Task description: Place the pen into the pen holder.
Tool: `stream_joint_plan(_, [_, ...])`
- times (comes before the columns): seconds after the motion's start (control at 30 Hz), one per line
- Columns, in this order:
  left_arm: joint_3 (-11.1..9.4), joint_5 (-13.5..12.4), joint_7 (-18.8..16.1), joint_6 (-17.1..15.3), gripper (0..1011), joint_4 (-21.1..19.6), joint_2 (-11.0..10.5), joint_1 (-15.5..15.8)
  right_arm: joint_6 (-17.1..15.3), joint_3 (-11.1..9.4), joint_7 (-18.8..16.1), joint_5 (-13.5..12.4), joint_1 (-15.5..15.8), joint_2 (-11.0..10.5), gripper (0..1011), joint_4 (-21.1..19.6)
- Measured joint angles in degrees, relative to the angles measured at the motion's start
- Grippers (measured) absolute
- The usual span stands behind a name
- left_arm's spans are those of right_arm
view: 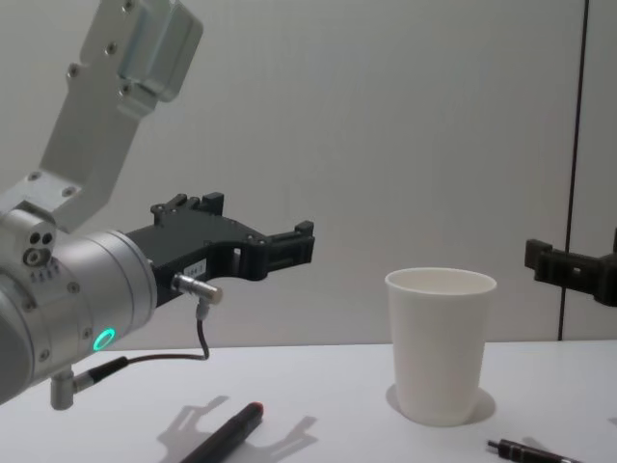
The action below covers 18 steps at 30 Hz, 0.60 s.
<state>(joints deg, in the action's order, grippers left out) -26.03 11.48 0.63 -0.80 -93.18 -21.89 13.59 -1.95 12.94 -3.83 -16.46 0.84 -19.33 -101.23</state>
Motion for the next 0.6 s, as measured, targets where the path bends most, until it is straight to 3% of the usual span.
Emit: stream_joint_plan(0.6, [0.0,0.0,0.0,0.0,1001,0.0,0.0,0.0,0.0,0.0,0.0,0.0,0.0,0.0,1001,0.0])
